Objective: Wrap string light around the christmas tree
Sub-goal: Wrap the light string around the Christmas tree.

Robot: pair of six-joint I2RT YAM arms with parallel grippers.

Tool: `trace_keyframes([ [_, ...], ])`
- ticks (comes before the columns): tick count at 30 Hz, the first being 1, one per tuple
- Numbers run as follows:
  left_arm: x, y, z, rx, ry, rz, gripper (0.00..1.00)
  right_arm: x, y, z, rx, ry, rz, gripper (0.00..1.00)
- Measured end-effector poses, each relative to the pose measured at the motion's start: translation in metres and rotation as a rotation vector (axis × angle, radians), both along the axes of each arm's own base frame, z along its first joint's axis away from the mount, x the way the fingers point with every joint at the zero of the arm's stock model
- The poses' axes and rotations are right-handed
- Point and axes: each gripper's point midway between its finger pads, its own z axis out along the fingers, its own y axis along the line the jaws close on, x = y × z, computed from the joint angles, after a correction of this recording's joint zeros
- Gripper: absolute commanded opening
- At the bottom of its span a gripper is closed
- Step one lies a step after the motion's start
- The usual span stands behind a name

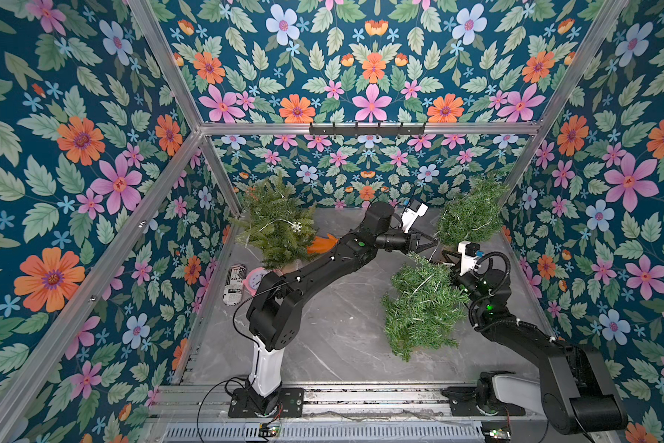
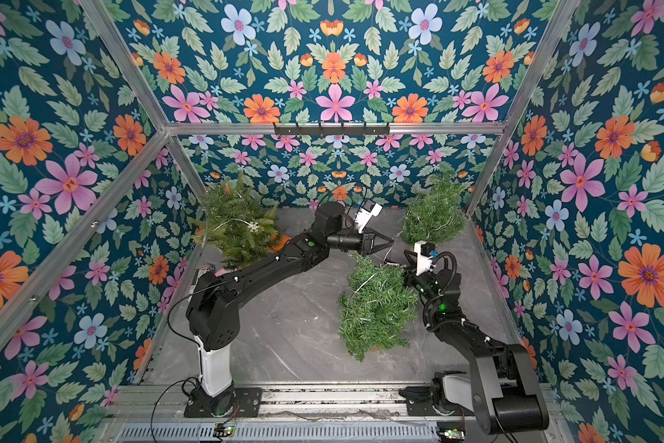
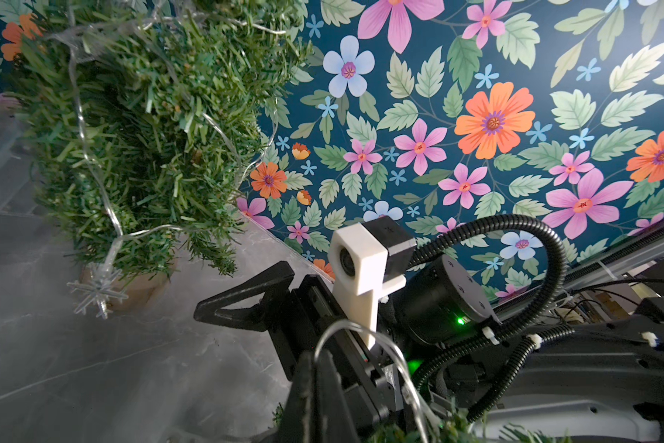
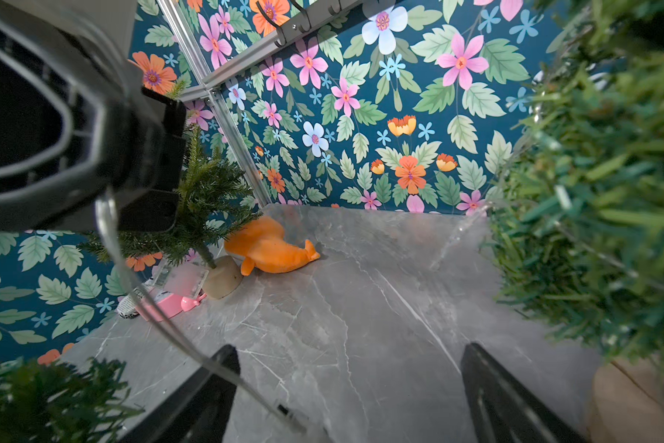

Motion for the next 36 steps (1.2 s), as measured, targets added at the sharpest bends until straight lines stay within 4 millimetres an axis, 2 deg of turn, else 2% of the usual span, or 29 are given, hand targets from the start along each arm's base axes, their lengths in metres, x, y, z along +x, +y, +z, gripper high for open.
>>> trace_keyframes([
  [5,-0.001,-0.001,0.000,-0.002,0.006,-0.005,0.00,0.004,0.006,0.006,-0.002,-0.018,0.028,0.76],
  [12,0.000,-0.003,-0.001,-0.009,0.023,-0.007,0.00,0.010,0.015,-0.001,-0.002,-0.005,0.058,0.61],
  [19,-0.001,-0.004,0.001,-0.013,0.042,-0.011,0.00,0.016,0.013,0.013,0.012,-0.053,0.042,0.11],
  [21,-0.001,-0.004,0.001,-0.013,0.042,-0.011,0.00,0.014,0.013,0.018,0.011,-0.069,0.041,0.03],
  [23,-0.001,-0.004,0.003,-0.015,0.040,-0.010,0.00,0.010,0.012,0.024,0.001,-0.091,0.040,0.00],
  [33,-0.002,0.002,0.015,-0.027,-0.007,0.015,0.01,-0.006,-0.003,0.051,-0.097,-0.137,-0.060,0.00],
  [34,-0.001,0.003,0.016,-0.027,-0.010,0.020,0.06,-0.006,-0.006,0.051,-0.108,-0.131,-0.079,0.00],
  [36,0.000,0.003,0.017,-0.027,-0.022,0.030,0.24,-0.006,-0.010,0.051,-0.130,-0.117,-0.109,0.00],
])
